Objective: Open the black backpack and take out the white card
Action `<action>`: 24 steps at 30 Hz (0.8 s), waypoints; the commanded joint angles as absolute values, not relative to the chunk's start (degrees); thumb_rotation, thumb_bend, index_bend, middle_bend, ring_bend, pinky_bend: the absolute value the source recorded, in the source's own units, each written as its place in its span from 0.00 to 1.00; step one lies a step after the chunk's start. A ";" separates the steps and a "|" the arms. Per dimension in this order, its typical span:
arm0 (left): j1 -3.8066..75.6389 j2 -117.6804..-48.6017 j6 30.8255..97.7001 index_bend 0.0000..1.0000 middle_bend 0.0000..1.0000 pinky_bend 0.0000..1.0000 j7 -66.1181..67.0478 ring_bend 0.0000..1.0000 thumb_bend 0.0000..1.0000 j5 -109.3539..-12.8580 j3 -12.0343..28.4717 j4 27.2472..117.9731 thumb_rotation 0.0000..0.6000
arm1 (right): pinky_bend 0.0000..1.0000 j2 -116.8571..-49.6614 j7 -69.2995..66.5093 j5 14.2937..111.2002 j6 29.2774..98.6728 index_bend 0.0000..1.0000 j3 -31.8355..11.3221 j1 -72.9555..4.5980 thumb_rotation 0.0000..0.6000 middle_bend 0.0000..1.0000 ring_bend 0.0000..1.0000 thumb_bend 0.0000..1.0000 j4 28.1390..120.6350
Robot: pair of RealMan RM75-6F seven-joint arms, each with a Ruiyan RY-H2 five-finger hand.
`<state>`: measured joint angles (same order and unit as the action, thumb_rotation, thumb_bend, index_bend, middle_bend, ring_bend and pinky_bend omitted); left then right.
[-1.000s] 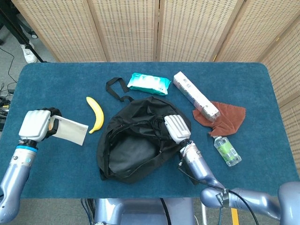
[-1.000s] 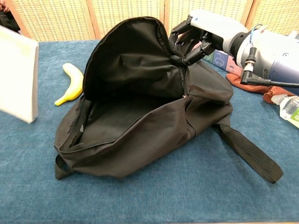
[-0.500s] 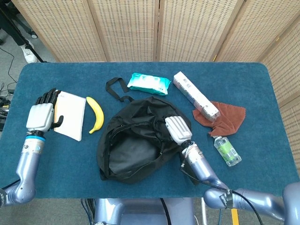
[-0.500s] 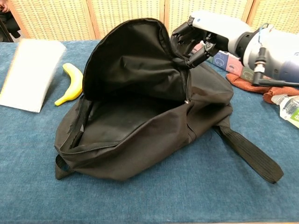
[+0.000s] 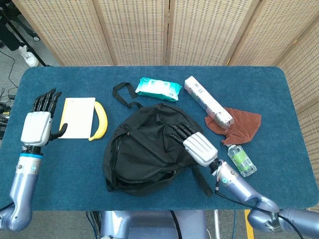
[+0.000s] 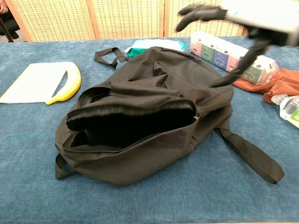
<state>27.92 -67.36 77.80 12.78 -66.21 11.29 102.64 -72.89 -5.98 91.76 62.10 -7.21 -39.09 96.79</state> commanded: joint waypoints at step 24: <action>8.99 -67.46 91.66 0.00 0.00 0.06 4.91 0.00 0.40 -83.24 -2.02 104.39 1.00 | 0.02 -77.62 -15.47 89.48 93.12 0.16 -4.73 -16.24 1.00 0.00 0.00 0.00 68.06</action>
<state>9.11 -67.35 91.60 5.02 -83.13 -1.95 104.48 -76.73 -14.62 90.30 92.56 -4.38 -17.12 68.90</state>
